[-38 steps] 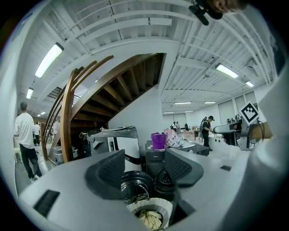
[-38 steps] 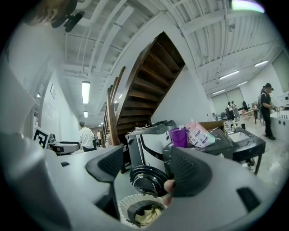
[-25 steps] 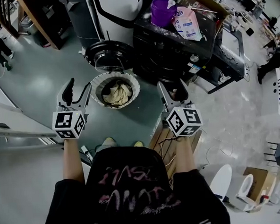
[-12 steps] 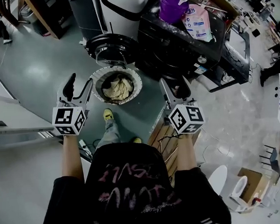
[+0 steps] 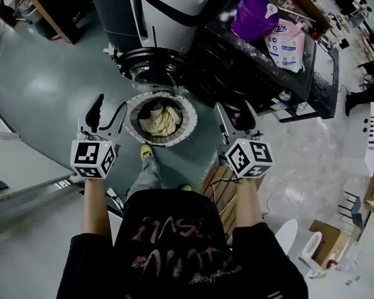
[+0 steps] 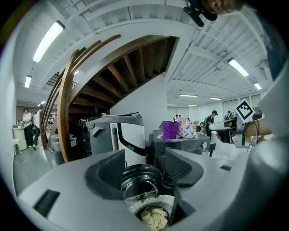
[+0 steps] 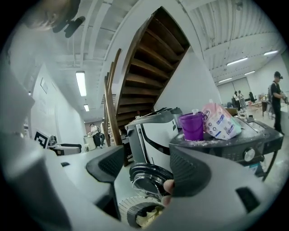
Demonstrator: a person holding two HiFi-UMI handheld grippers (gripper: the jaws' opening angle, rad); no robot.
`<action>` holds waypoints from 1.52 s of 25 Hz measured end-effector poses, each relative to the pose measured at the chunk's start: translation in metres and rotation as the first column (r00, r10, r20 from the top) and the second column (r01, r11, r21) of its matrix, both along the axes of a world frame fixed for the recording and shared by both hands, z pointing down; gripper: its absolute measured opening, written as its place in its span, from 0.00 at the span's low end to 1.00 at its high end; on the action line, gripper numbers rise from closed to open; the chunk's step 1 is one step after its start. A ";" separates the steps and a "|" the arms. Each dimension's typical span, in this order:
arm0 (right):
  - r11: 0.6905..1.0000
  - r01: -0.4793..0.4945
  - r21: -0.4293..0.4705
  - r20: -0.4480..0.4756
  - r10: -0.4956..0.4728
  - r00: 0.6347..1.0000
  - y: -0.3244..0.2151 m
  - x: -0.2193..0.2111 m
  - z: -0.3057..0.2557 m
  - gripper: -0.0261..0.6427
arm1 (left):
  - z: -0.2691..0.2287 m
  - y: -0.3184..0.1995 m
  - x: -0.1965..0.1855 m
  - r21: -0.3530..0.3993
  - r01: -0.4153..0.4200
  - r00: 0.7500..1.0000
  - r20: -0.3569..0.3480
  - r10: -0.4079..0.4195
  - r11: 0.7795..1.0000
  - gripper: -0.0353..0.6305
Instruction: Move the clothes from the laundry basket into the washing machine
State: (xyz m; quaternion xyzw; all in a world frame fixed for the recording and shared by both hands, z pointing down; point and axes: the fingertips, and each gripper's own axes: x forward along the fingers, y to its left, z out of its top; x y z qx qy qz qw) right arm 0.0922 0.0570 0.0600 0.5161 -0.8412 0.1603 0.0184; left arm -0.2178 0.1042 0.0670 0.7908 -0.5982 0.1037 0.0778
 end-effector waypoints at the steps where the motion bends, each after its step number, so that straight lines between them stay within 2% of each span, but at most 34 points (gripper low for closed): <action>1: 1.000 -0.002 -0.010 -0.006 0.001 1.000 -0.008 -0.010 0.003 0.52 | 0.004 -0.008 -0.010 -0.009 0.000 1.000 -0.010 0.000 1.000 0.47; 8: 0.997 -0.014 -0.071 -0.061 0.009 0.998 -0.052 -0.069 0.025 0.53 | 0.044 -0.056 -0.068 -0.090 -0.030 0.997 -0.072 0.024 0.996 0.47; 14: 0.991 -0.010 -0.134 -0.115 -0.005 0.993 -0.069 -0.090 0.057 0.53 | 0.077 -0.086 -0.087 -0.147 -0.082 0.995 -0.075 0.071 0.986 0.47; 21: 0.980 0.027 -0.199 -0.092 -0.046 0.995 -0.082 -0.096 0.094 0.53 | 0.108 -0.093 -0.078 -0.218 -0.091 0.994 -0.073 0.077 0.972 0.47; 26: 0.972 0.099 -0.215 -0.065 -0.116 0.991 -0.095 -0.091 0.104 0.53 | 0.111 -0.091 -0.064 -0.240 -0.052 0.998 -0.052 0.041 0.969 0.47; 31: 0.948 0.180 -0.263 -0.088 -0.210 0.974 -0.099 -0.082 0.130 0.53 | 0.132 -0.087 -0.043 -0.286 -0.040 0.999 -0.037 0.030 0.957 0.47; 35: 0.921 0.234 -0.310 -0.124 -0.284 0.951 -0.094 -0.082 0.160 0.53 | 0.162 -0.084 -0.032 -0.336 -0.063 0.998 -0.004 0.065 0.940 0.47; 38: 0.895 0.284 -0.344 -0.128 -0.345 0.930 -0.087 -0.089 0.185 0.53 | 0.188 -0.080 -0.023 -0.381 -0.113 0.989 0.050 0.142 0.917 0.47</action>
